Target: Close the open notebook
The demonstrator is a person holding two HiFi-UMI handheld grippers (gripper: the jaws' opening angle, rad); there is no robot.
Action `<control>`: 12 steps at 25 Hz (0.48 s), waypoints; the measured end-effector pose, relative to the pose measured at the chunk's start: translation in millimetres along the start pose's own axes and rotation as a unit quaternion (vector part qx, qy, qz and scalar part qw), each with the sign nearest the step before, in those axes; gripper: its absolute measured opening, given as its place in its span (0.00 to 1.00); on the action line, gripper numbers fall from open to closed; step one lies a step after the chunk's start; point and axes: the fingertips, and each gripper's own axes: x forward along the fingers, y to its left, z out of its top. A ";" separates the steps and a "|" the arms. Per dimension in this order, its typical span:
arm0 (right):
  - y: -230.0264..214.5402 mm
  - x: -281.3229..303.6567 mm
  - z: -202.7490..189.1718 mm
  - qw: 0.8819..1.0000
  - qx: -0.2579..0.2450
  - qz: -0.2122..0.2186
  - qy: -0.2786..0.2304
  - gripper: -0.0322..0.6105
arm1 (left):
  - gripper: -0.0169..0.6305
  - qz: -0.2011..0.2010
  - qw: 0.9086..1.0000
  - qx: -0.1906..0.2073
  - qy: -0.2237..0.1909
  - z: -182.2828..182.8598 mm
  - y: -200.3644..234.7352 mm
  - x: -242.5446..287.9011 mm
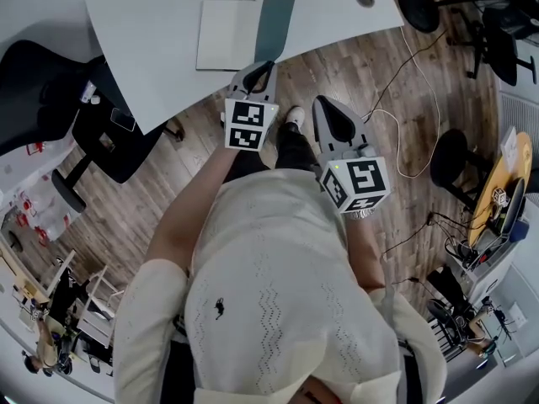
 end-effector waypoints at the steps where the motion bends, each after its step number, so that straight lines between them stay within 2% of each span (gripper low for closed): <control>1: 3.4 1.5 -0.8 1.000 0.000 0.000 0.000 0.05 | 0.06 -0.002 1.000 0.001 -0.001 0.1 1.4 -0.9; 12: 23.2 11.4 -0.6 1.000 0.012 -0.022 -0.008 0.05 | 0.06 -0.030 0.999 0.018 -0.004 2.1 15.3 -13.0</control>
